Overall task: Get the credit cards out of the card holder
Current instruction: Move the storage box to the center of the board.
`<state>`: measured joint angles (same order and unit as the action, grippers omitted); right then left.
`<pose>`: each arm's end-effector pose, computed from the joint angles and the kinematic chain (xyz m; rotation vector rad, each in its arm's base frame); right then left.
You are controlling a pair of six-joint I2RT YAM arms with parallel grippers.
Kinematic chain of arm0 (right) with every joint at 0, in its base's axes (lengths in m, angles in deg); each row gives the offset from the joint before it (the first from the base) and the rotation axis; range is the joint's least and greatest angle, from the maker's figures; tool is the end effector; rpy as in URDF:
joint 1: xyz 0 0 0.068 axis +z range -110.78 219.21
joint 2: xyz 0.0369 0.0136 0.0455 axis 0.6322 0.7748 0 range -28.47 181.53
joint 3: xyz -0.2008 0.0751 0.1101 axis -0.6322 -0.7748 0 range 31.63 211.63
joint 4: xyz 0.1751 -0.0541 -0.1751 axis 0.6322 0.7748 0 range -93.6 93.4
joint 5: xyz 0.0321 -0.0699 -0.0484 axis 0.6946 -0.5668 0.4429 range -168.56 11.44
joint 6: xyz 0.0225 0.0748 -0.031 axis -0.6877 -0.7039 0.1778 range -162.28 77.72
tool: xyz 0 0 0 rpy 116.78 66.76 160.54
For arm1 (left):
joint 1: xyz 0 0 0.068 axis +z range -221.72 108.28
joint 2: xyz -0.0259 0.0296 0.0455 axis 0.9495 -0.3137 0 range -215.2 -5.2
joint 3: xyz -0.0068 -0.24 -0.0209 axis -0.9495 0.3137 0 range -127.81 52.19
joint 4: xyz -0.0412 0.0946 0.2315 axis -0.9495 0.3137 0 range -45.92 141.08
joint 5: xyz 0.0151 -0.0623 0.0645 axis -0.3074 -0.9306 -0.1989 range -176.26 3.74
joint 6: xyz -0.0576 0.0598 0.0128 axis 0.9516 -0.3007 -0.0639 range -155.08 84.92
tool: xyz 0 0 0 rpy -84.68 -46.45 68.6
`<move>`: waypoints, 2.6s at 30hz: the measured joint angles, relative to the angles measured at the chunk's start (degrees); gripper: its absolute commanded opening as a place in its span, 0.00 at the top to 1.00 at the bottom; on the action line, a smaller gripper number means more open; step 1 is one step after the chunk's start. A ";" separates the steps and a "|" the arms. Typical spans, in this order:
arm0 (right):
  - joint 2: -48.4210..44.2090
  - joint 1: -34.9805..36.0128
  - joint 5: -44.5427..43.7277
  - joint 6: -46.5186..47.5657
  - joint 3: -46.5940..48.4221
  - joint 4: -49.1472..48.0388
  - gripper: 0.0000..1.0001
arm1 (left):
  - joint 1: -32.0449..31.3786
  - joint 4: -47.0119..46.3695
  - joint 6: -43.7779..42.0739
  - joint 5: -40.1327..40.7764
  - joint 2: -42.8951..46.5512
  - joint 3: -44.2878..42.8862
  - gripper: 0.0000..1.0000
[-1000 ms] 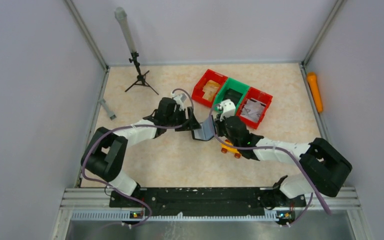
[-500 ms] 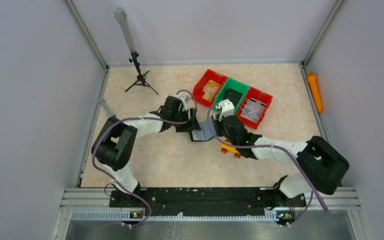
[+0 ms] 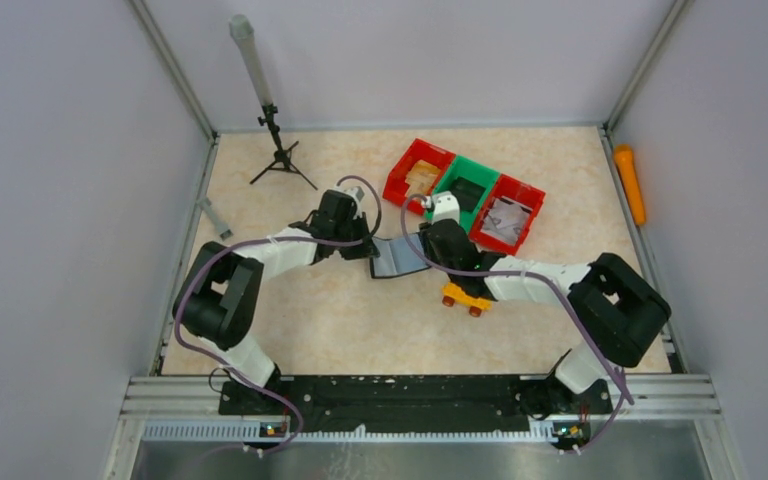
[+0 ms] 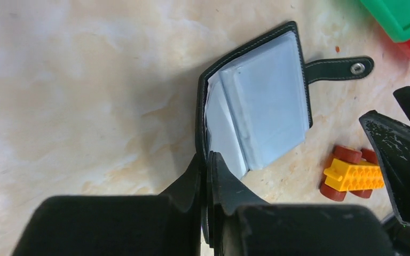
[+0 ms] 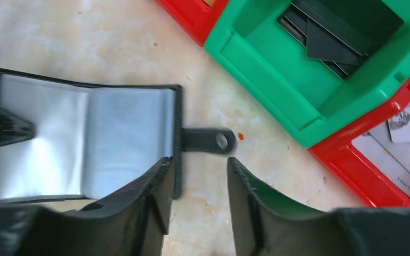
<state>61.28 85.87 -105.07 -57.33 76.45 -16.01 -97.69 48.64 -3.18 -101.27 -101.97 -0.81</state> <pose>0.2618 0.2296 0.1447 -0.3048 2.0544 0.1626 0.3116 -0.1731 0.1142 -0.0040 2.5266 -0.7555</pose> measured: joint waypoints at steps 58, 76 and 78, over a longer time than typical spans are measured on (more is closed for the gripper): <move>-12.41 -17.31 -11.96 -30.51 -1.31 27.98 0.74 | 1.95 1.51 0.59 6.08 5.57 2.67 0.96; -6.45 -17.31 -12.70 -33.59 6.34 35.43 0.34 | 1.95 3.28 -0.63 6.54 5.53 2.29 0.96; -6.58 -17.22 -10.36 -28.30 6.21 32.96 0.34 | 1.95 3.30 -0.70 6.54 5.53 2.29 0.96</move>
<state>54.71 68.65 -115.43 -85.63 82.66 16.95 -95.75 51.94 -3.88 -94.73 -96.45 1.49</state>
